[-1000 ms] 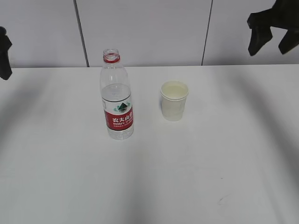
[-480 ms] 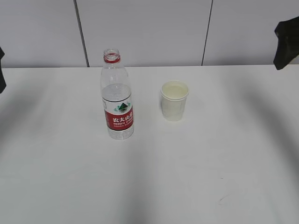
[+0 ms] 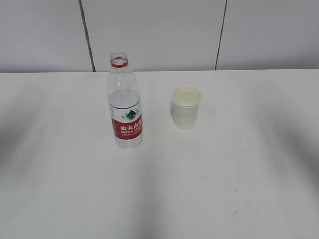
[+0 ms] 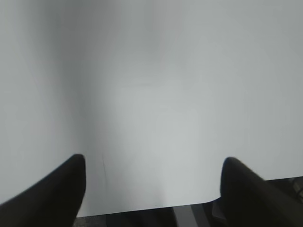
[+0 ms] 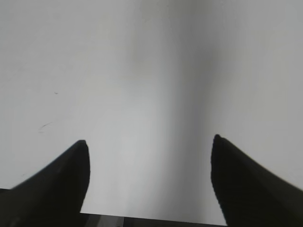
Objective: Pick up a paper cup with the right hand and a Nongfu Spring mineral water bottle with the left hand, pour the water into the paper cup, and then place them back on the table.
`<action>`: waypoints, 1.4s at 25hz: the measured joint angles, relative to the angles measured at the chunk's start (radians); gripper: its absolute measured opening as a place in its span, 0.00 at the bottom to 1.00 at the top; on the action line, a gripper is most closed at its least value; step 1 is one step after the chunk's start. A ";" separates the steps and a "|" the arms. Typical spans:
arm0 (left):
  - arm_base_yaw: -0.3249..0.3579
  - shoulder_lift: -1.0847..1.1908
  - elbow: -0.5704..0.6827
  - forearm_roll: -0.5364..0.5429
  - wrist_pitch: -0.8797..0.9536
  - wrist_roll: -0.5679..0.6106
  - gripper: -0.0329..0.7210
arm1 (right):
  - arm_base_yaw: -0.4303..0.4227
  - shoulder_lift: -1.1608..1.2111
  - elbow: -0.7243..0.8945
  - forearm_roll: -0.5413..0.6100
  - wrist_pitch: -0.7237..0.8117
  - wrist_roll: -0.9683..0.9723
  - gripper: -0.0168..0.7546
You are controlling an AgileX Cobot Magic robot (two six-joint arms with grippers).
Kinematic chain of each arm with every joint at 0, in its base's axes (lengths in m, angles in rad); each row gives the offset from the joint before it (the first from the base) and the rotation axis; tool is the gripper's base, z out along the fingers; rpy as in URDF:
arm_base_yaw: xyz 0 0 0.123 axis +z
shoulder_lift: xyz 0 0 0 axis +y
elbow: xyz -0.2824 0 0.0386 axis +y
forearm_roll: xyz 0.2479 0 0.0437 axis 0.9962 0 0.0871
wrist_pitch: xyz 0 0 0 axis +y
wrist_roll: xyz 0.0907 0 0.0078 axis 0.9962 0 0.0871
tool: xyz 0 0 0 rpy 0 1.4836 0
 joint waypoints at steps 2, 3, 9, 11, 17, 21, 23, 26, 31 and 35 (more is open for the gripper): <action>0.000 -0.052 0.038 -0.002 -0.010 -0.003 0.75 | 0.000 -0.057 0.052 0.002 -0.026 0.000 0.78; 0.000 -0.080 0.055 -0.002 -0.014 -0.004 0.75 | 0.000 -0.084 0.075 0.010 -0.032 0.000 0.78; 0.000 -0.257 0.193 -0.003 -0.033 -0.004 0.75 | 0.000 -0.221 0.170 0.032 -0.043 -0.002 0.78; 0.000 -0.321 0.235 -0.004 -0.040 -0.004 0.75 | 0.000 -0.258 0.187 0.032 -0.043 -0.002 0.78; 0.000 -0.488 0.371 -0.001 -0.061 -0.004 0.75 | 0.000 -0.335 0.251 0.034 -0.043 -0.002 0.78; 0.000 -0.597 0.463 0.002 -0.076 -0.004 0.75 | 0.000 -0.378 0.316 0.034 -0.043 -0.002 0.78; 0.000 -0.647 0.501 0.002 -0.084 -0.004 0.75 | 0.000 -0.398 0.347 0.034 -0.043 -0.002 0.78; 0.000 -0.725 0.541 -0.004 -0.111 -0.004 0.75 | 0.000 -0.428 0.381 0.034 -0.045 -0.002 0.78; 0.000 -0.844 0.556 -0.014 -0.136 -0.004 0.73 | 0.000 -0.490 0.415 0.034 -0.049 -0.002 0.78; 0.000 -0.923 0.556 -0.015 -0.136 -0.004 0.70 | 0.000 -0.548 0.459 0.034 -0.062 -0.002 0.78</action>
